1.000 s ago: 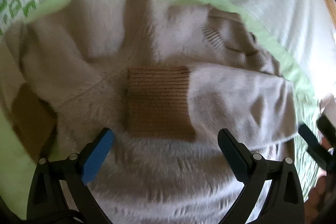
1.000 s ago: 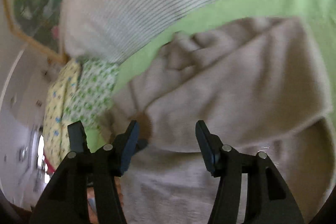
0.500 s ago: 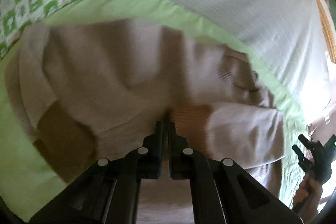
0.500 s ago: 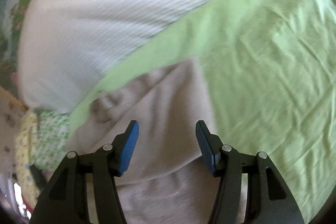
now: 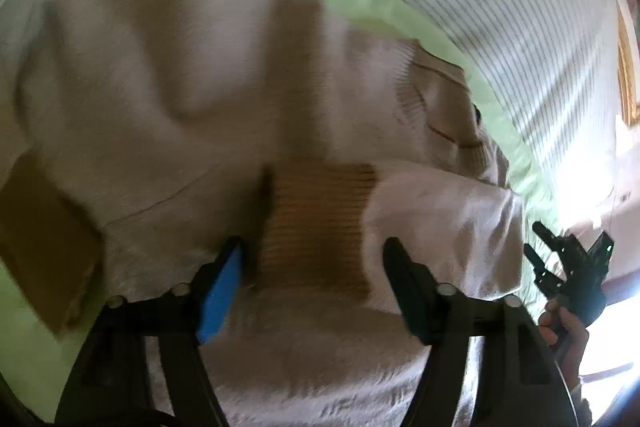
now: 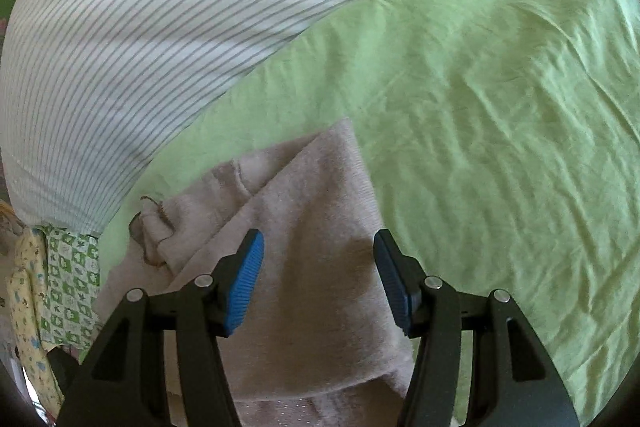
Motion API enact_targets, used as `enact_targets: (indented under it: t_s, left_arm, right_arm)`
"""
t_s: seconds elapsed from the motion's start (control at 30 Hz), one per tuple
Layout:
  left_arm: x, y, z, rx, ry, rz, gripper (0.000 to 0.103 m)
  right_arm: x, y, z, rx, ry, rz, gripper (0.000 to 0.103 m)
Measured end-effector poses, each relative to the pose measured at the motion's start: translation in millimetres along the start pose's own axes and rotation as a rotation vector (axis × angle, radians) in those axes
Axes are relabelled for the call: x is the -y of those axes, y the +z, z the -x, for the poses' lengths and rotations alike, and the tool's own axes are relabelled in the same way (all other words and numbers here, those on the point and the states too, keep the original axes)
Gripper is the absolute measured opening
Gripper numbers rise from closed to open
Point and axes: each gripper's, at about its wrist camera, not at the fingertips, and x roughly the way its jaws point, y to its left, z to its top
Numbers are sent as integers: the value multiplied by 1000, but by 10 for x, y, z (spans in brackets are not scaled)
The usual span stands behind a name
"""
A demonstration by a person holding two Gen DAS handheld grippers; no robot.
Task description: Fold small clothes
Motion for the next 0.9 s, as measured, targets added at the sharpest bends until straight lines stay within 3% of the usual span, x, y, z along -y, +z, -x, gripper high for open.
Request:
enact_targets:
  t_s: [0.03, 0.07, 0.23, 0.3, 0.47, 0.7, 0.73, 0.77, 0.9]
  left_arm:
    - [96, 11, -30, 7, 22, -49, 34]
    - [152, 20, -45, 11, 25, -80, 4]
    - [190, 45, 358, 127, -4, -131, 3]
    - [85, 43, 535, 169, 20, -133, 3]
    - [-296, 38, 442, 127, 42, -61, 3]
    - [-221, -33, 348, 106, 70, -110, 3]
    - [-199, -33, 335, 102, 70, -112, 3]
    - [-193, -26, 346, 101, 66, -110, 3]
    - [-5, -1, 295, 105, 27, -152, 3]
  right_arm:
    - [-7, -3, -1, 2, -2, 2, 59]
    - [-8, 0, 3, 6, -3, 1, 59]
    - [43, -30, 102, 35, -6, -14, 59]
    - [42, -8, 124, 49, -9, -12, 59]
    - [57, 43, 2, 36, -30, -2, 60]
    - [-164, -100, -411, -81, -48, 119, 58]
    - [-192, -118, -465, -101, -51, 153, 27]
    - [-199, -112, -483, -119, -56, 166, 8]
    - [-205, 73, -120, -12, -110, 225, 7]
